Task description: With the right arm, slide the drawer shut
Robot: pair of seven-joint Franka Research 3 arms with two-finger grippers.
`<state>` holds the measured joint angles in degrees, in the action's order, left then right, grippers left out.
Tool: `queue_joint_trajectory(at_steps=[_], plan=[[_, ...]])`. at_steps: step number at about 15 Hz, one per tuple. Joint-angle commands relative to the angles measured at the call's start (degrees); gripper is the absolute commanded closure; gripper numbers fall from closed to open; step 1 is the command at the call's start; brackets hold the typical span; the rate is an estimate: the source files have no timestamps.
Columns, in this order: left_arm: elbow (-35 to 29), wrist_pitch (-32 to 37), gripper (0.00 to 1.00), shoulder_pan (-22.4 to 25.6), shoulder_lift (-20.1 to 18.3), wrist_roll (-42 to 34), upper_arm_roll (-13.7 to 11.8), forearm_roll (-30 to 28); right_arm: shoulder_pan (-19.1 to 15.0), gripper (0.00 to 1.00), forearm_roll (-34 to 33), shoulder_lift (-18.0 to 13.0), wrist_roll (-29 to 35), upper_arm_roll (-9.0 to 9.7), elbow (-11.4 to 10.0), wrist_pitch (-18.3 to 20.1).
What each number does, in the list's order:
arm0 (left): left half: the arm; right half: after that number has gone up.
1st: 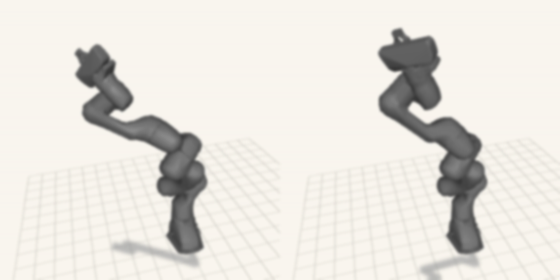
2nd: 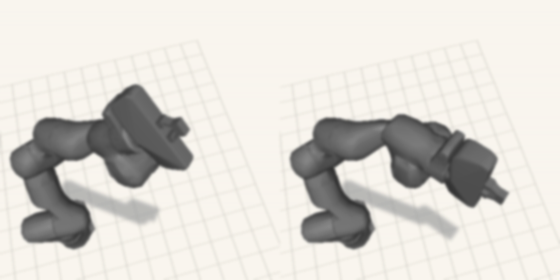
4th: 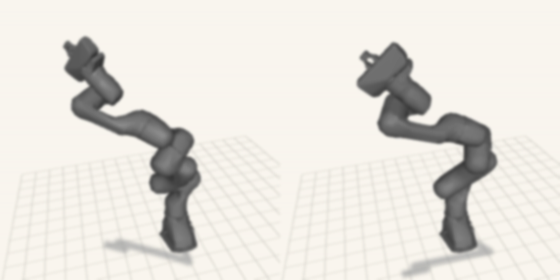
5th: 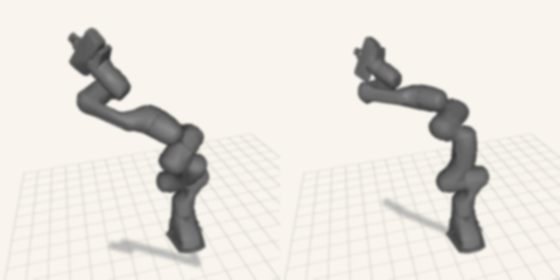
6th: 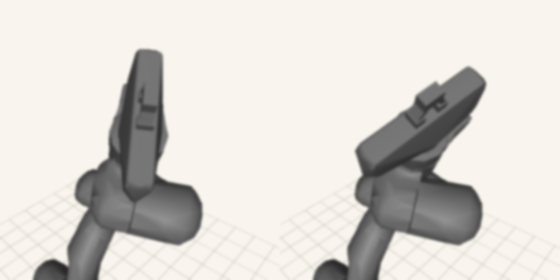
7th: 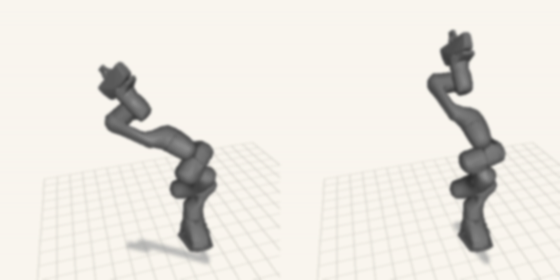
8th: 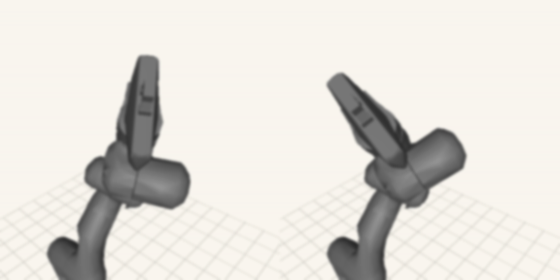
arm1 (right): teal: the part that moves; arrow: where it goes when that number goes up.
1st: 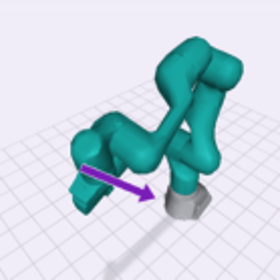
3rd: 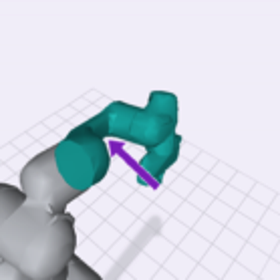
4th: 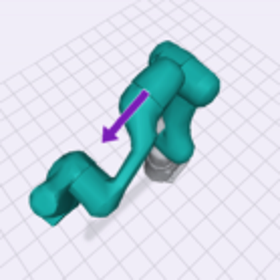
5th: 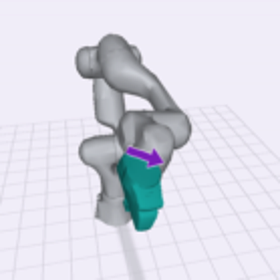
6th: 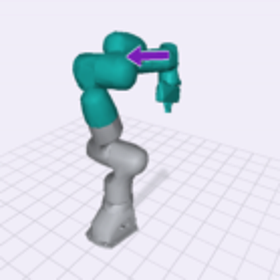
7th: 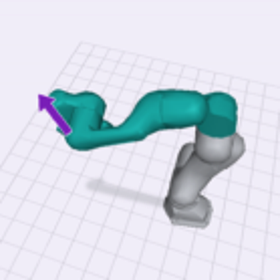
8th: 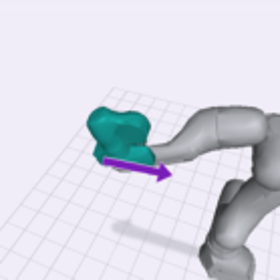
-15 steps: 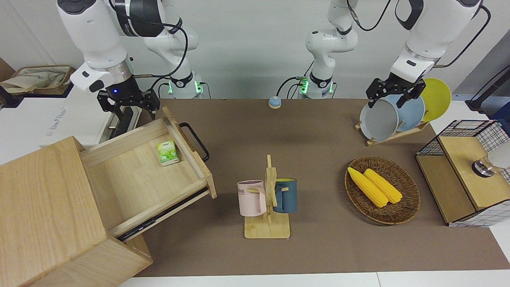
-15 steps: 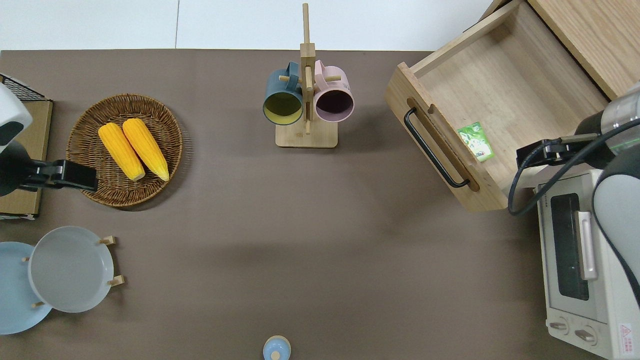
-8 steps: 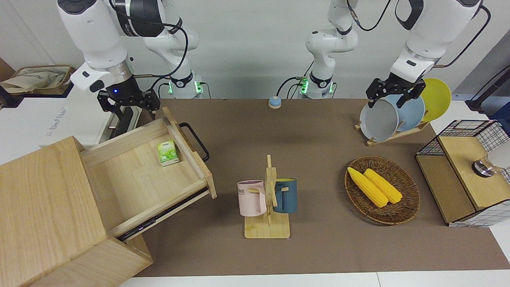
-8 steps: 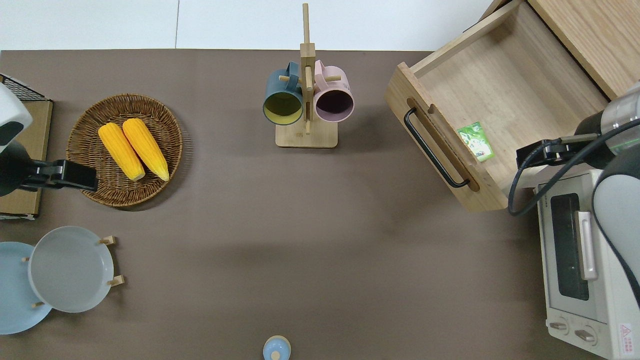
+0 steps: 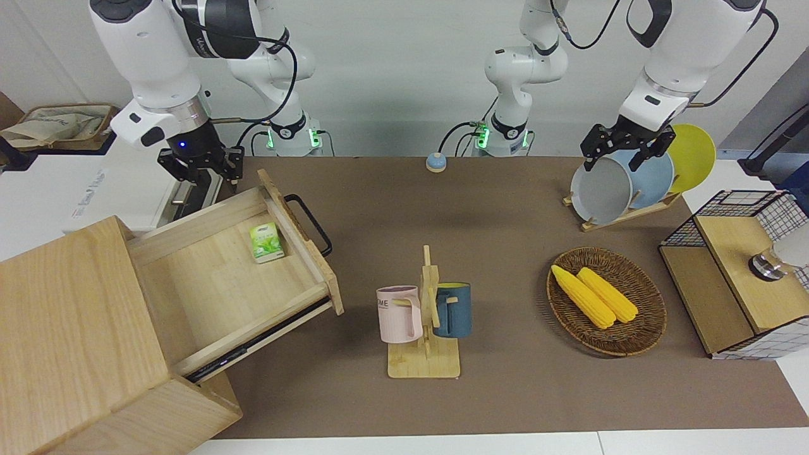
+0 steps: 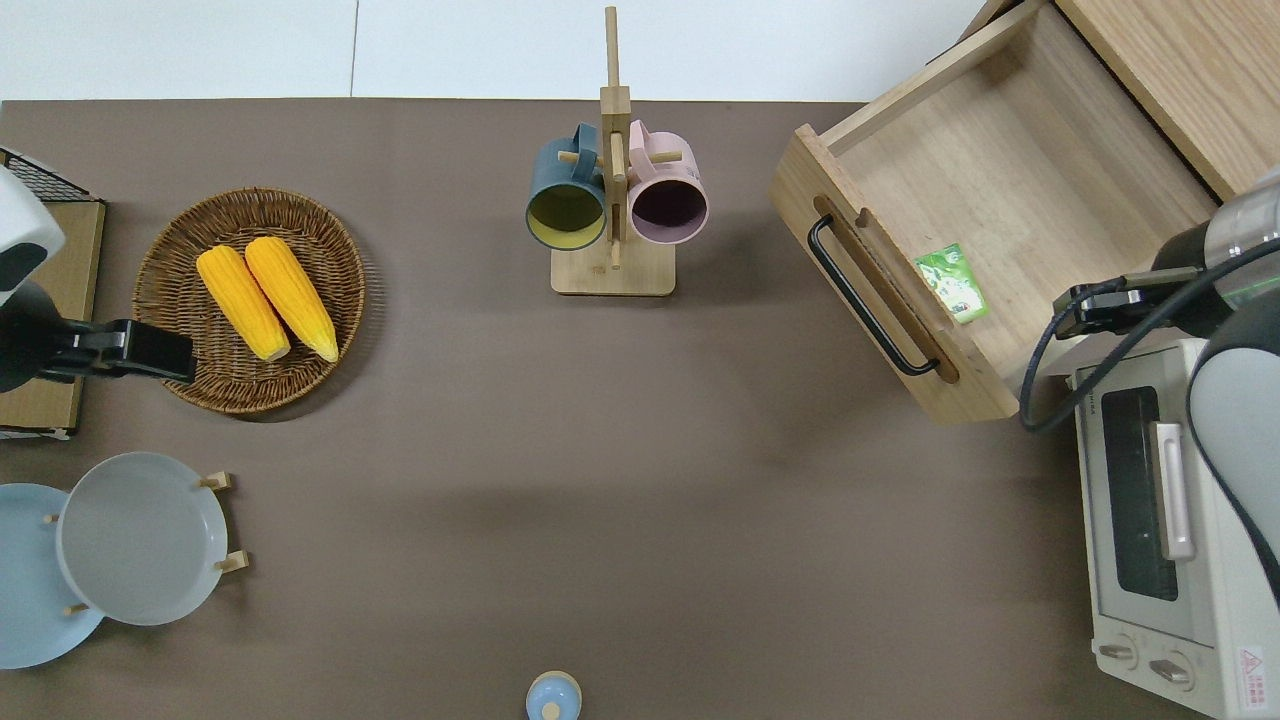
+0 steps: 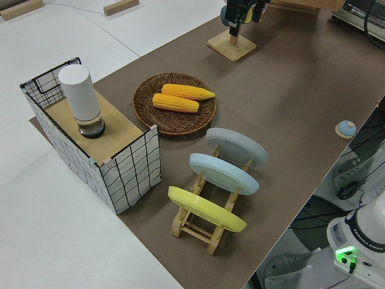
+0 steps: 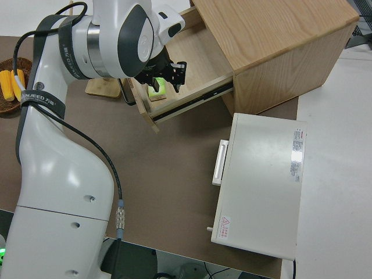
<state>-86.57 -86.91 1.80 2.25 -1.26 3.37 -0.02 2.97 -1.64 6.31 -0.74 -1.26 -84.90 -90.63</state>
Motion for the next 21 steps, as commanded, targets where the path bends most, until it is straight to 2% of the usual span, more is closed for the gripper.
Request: queue_joint_trajectory(at_steps=[1,5,7,11,15,18,19,21], plan=[[1.40,1.13,0.01,0.31,0.65,-0.59,0.40,0.98,-0.69,1.000,-0.73,-0.16,-1.28,0.46,0.26,0.20],[1.49,1.13,0.01,0.31,0.65,-0.59,0.40,0.98,-0.60,1.000,-0.73,-0.25,-1.28,0.38,0.35,0.20],[1.40,1.13,0.01,0.31,0.65,-0.59,0.40,0.98,-0.69,1.000,-0.73,-0.25,-1.28,0.38,1.57,1.42],[1.49,1.13,0.01,0.31,0.65,-0.59,0.40,0.98,-0.52,1.000,-0.47,-0.51,-1.37,0.11,2.01,2.21],[1.40,1.13,0.01,0.31,0.65,-0.59,0.40,0.98,-0.34,1.000,-0.73,-2.44,-1.37,-0.15,2.72,5.11],[1.40,1.13,0.01,0.31,0.74,-0.59,0.40,0.98,0.28,1.000,-0.64,-4.72,-0.67,0.46,2.90,7.66],[1.49,1.13,0.01,0.31,0.74,-0.59,0.40,0.98,0.36,1.000,-0.82,-5.17,-0.49,0.64,3.25,7.75],[1.49,1.13,0.01,0.31,0.65,-0.59,0.40,0.98,0.45,1.000,-1.61,-5.35,-0.40,0.73,5.70,10.11]])
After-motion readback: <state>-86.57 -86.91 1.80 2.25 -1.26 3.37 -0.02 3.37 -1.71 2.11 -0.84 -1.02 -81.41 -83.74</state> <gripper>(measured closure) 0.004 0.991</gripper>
